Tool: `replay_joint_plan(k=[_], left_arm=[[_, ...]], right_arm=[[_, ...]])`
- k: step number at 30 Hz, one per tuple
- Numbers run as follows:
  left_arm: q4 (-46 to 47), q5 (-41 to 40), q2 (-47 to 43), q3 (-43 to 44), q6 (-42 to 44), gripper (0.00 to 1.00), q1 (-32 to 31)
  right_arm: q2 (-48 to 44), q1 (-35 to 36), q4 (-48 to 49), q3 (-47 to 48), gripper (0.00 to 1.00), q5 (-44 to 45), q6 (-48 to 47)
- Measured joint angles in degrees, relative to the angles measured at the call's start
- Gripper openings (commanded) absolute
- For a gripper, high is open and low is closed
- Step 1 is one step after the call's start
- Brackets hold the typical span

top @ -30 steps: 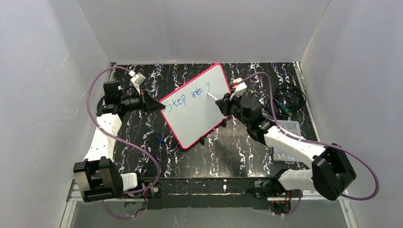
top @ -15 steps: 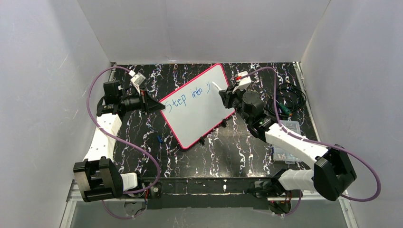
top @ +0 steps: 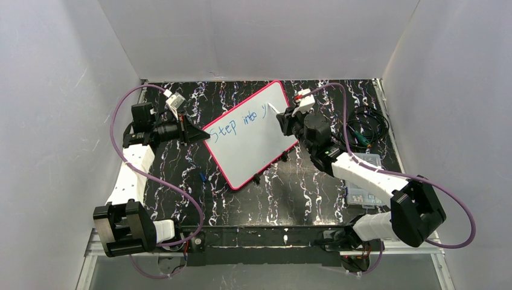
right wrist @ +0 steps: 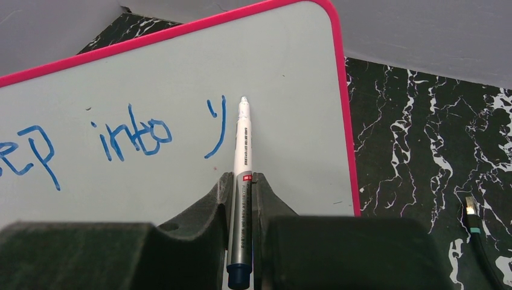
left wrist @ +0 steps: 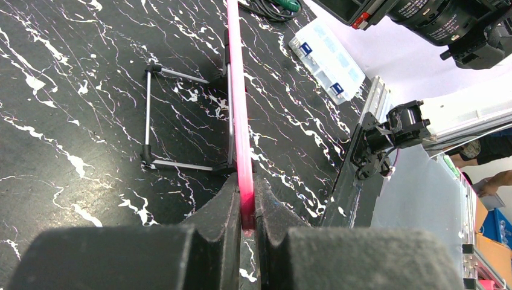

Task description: Write a sentence on the whiteboard

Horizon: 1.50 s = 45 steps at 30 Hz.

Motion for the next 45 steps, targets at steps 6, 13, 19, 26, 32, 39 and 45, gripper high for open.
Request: replay_joint_plan(k=[6, 13, 19, 26, 32, 39, 45], left_arm=[[0.0, 0.0, 0.0, 0.0, 0.0, 0.0, 0.0], [0.0, 0.0, 0.0, 0.0, 0.0, 0.0, 0.0], [0.0, 0.0, 0.0, 0.0, 0.0, 0.0, 0.0], [0.0, 0.0, 0.0, 0.0, 0.0, 0.0, 0.0], [0.0, 0.0, 0.0, 0.0, 0.0, 0.0, 0.0], [0.0, 0.0, 0.0, 0.0, 0.0, 0.0, 0.0], [0.0, 0.0, 0.0, 0.0, 0.0, 0.0, 0.0]], right_arm=[[0.2, 0.0, 0.7, 0.2, 0.01, -1.6, -1.0], [0.0, 0.0, 0.8, -0.2, 0.01, -3.0, -0.9], [-0.9, 0.0, 0.4, -1.7, 0.01, -2.9, -0.6], [-1.1, 0.0, 0.3, -2.2, 0.01, -1.2, -0.6], [-0.9, 0.0, 0.4, -1.8, 0.01, 0.0, -0.9], [-0.2, 0.0, 0.9, -0.3, 0.01, -0.2, -1.0], [-0.3, 0.0, 0.9, -0.3, 0.01, -0.1, -1.0]])
